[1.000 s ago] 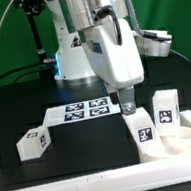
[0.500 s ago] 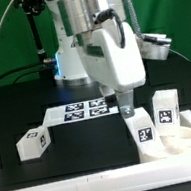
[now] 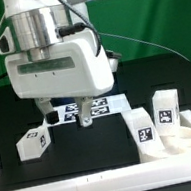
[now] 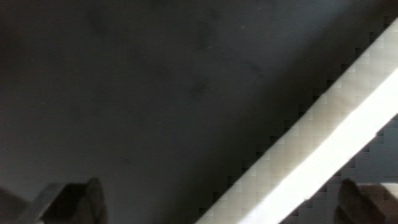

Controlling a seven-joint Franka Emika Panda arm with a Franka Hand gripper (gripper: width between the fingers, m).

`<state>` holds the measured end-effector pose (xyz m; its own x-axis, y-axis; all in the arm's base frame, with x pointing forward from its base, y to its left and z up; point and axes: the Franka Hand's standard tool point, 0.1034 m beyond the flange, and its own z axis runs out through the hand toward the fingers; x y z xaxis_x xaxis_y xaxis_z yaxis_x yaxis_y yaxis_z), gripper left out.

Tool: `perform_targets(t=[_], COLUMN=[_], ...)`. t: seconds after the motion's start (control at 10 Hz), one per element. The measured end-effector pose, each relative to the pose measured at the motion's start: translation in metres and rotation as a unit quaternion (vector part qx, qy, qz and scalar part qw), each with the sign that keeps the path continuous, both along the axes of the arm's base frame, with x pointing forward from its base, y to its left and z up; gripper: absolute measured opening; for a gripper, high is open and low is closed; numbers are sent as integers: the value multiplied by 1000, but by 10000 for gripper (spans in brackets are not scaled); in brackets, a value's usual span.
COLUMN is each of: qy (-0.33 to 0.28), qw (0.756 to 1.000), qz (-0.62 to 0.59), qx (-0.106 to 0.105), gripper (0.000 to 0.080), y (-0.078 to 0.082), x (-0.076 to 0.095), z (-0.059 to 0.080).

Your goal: Assemble stool

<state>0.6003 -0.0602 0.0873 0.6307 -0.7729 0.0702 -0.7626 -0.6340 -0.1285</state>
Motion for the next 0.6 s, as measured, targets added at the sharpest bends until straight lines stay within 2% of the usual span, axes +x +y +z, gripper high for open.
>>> perform_targets(t=[0.3, 0.5, 0.6], qy=[1, 57, 83], qw=[992, 966, 951], qz=[126, 252, 296], qx=[-17, 9, 21], gripper=[649, 649, 649], y=[-6, -40, -51], x=[-3, -20, -25], z=[-2, -12, -12])
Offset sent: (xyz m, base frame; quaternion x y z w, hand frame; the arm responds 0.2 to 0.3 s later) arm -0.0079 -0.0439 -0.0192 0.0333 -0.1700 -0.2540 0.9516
